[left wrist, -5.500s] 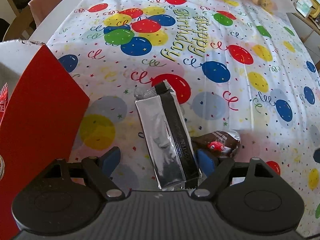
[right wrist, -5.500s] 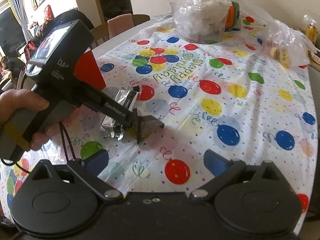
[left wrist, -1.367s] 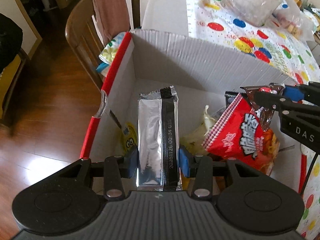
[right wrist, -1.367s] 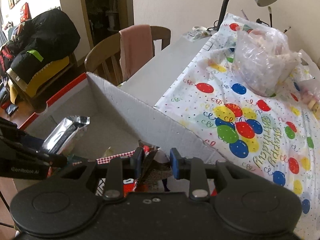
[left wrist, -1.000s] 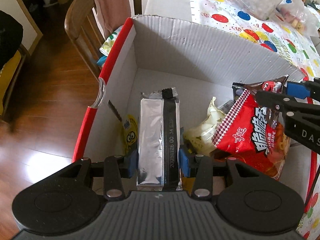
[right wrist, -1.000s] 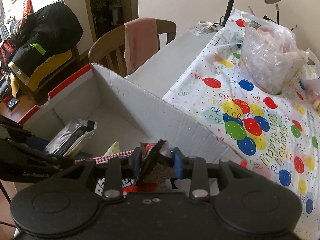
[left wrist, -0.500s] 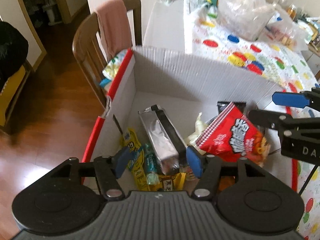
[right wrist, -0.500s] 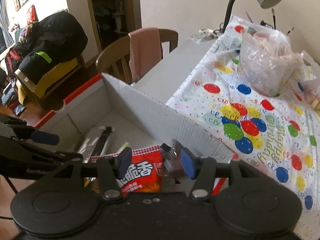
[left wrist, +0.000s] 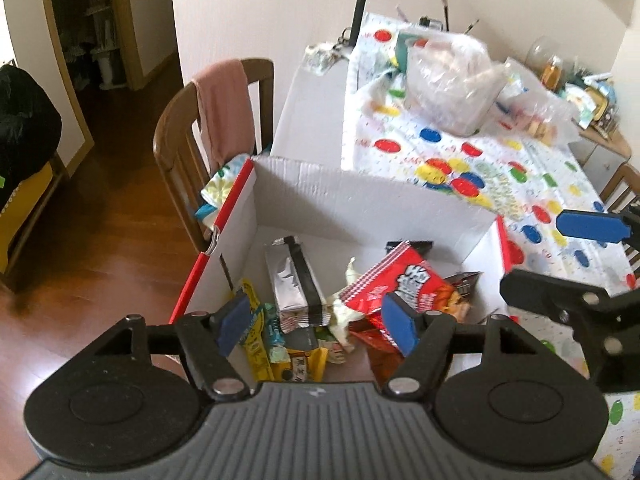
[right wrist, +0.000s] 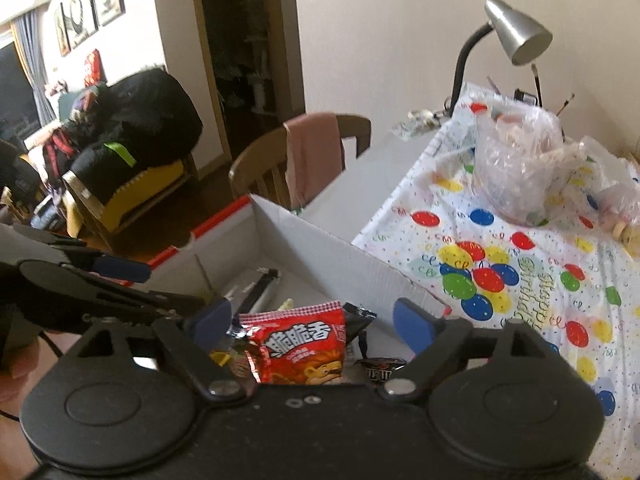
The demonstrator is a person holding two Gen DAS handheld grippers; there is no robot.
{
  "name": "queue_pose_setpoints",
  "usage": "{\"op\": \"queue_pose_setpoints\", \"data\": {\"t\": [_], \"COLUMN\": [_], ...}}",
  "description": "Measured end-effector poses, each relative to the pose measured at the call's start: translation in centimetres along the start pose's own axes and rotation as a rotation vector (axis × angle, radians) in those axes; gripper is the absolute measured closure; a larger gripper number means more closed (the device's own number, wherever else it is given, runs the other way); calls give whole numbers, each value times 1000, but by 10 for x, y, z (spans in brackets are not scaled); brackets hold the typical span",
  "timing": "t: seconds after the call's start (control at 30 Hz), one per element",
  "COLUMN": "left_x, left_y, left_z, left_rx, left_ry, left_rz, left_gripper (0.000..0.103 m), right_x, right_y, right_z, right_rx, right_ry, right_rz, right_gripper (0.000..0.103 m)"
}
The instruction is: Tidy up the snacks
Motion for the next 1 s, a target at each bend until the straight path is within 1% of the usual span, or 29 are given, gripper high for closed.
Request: {"op": "queue_pose_setpoints", "data": {"t": [0.07, 0.2, 0.3, 0.47, 0.53, 0.57, 0.6, 0.8, 0.9, 1.0], "left_x": [-5, -14, -21, -33, -38, -39, -41, -49, -53, -55], "left_y": [-1, -4, -7, -13, -16, -17, -18, -27, -30, -32], "left_z": [-7, -21, -30, -42, -46, -47, -48, -54, -58, -62], "left_rx": [-15, -50, -73, -115, -128, -131, -135, -146, -160, -169], "left_ry": [-3, -15, -18, -28, -32, -32, -32, -62, -61, -60], "left_rz": [9, 21, 35, 76, 83, 85, 89, 82, 86, 79], "left_gripper": [30, 23, 23, 18, 11, 6, 3, 2, 2, 2], "right_x": [-2, -5, -6, -11, -15, -17, -19, -29, -32, -35], "right_y": [-2, -4, -7, -17, -21, -23, -25, -36, -42, -46], "right_z": [-12, -30, -43, -56, -59, -60, -61, -70, -77, -81], "right_rx": [-28, -63, -91, -104, -101, -99, -97, -114, -135, -137], "right_ry": [1, 13, 20, 18, 16, 14, 11, 5, -18, -15], "right_rz": [2, 12, 20, 43, 65, 76, 88, 148, 159, 176], "right_gripper": [8, 4, 1, 0, 0, 0, 0, 0, 0, 0]}}
Point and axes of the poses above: each gripper's, at about its wrist camera, not at the fingertips, and z roughly the way its jaws point, x to its left, y to its top, the point moved 4 cm from there along z, roughly the way its jaws point, and after that the axes turned 12 degrees about -y, right-handed, at the moved point
